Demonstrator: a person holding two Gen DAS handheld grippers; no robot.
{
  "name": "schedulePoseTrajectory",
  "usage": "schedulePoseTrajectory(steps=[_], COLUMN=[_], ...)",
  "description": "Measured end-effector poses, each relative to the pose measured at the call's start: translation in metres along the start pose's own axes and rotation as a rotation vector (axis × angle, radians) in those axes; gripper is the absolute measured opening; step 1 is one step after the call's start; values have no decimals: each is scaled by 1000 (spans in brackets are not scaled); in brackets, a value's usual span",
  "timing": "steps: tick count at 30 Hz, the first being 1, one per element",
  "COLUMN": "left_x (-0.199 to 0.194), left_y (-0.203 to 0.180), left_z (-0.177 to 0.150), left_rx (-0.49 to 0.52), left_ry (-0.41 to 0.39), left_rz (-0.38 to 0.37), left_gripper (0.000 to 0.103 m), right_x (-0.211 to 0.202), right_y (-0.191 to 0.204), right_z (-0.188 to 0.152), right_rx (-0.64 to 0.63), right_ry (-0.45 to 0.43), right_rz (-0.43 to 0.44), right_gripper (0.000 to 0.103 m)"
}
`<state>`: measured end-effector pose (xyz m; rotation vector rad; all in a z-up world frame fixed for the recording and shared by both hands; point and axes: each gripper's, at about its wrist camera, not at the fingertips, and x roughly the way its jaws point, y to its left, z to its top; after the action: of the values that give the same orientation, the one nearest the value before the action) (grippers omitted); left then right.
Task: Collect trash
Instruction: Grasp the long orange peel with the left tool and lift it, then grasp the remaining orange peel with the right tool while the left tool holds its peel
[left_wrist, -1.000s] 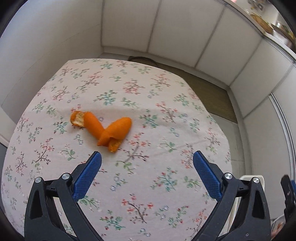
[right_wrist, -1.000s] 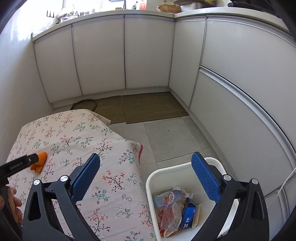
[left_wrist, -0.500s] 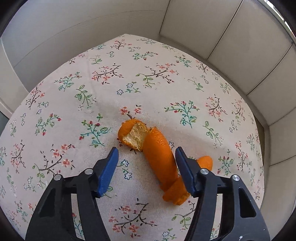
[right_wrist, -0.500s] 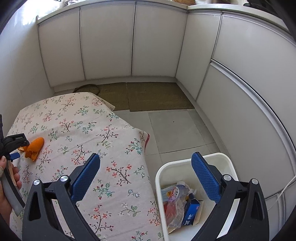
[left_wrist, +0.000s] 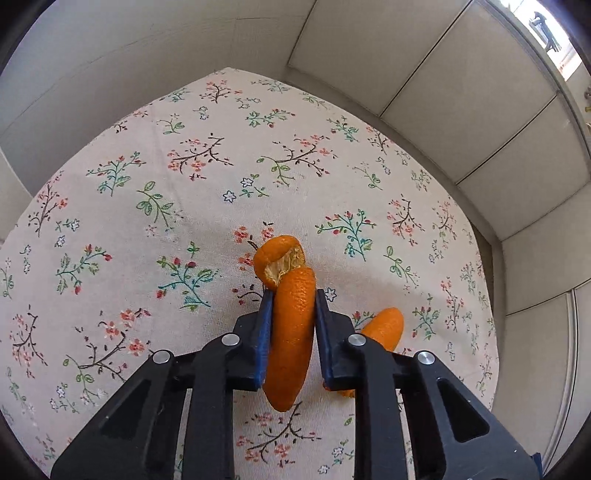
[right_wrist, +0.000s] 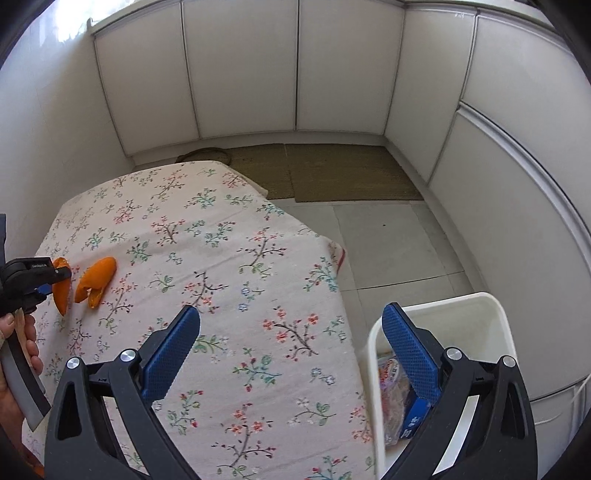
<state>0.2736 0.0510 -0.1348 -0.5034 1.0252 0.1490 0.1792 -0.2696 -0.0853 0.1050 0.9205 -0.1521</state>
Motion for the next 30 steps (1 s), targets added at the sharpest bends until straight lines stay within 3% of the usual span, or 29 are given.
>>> schedulePoseTrajectory(steps=[7,12,14,17,21,25,27,30], left_x=[-71,-133,-150,-165,-174,-173,-173,-173], left_y=[-3,-11,-11,-8,-4,3,7,13], left_z=[3,0,2,8,17,22,24,27], left_rx=[47,171,177,160,152,119,102,70], left_ry=[-63,-220,-277,-317,-353,-327,-318,-307], left_rz=[-112,-119,-129,-175,-178,-195,-201,-213], left_gripper=[21,21,21,21,21,21,21,21], right_x=[30,55,66,80,105,125,133,134], right_y=[64,137,162,188,204,215,217,222], right_z=[6,18,20,22,22,22,21,20], right_rx=[-57,-88,-93,-103,-54,-45,-55,-77], right_ry=[86,150,187,201,240,258,272,265], right_rz=[162,285,322,317,298,250,224,201], right_gripper=[96,96,96,96,96,93,78,66])
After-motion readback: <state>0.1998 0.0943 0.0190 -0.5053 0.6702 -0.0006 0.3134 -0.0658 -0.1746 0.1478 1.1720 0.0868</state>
